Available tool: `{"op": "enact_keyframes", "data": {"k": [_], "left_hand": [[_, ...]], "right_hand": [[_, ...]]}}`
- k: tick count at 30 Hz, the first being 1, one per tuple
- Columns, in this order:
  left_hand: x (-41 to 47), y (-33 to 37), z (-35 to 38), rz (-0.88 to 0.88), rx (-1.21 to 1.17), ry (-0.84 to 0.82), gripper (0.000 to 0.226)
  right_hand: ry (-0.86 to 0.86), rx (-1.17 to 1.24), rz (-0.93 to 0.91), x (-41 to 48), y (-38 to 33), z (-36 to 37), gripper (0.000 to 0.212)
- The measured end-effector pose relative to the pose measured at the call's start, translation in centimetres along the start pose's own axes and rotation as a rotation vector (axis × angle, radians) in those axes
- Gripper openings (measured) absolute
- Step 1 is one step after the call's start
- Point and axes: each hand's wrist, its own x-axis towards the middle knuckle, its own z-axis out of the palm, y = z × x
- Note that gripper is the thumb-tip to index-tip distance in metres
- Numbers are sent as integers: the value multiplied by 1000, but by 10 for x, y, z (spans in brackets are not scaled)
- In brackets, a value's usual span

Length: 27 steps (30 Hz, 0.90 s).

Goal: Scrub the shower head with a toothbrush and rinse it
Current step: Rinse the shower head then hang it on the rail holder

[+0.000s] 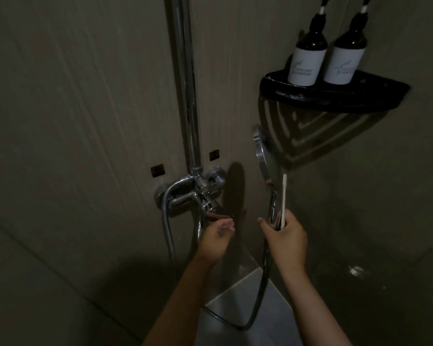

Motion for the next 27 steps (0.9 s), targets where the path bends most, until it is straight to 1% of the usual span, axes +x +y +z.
{"op": "enact_keyframes", "data": {"k": [2,5,8,11,16,18,21,24,26,27], "left_hand": [[0,1,2,-19,1,-18,35],[0,2,5,-18,-32,-31,33],[1,0,6,-7,-73,-8,34],[1,0,6,-12,-69,-1,33],[-2,2,12,-88,-194,-3,35],[-5,7,14,-138,-219,-72,38],[-10,24,12,-140,-206,-205,38],[-15,49,9,-72,-111,-364,42],[-17,63,10,-32,-112,-515,48],[-18,70,11,-20,-121,-575,51]], "right_hand": [[-9,0,-2,-1,-1,3,34],[-39,6,4,-1,0,4,30],[-62,13,9,-1,-1,3,25],[-54,16,4,-2,-3,1,28],[-83,36,19,-5,-5,-9,30],[-95,50,12,-7,-5,-14,30],[-119,81,-4,-7,-6,-20,29],[-177,104,-19,-4,-7,-24,23],[-234,126,-32,-1,-9,-25,18],[-255,137,-40,0,-10,-26,19]]}}
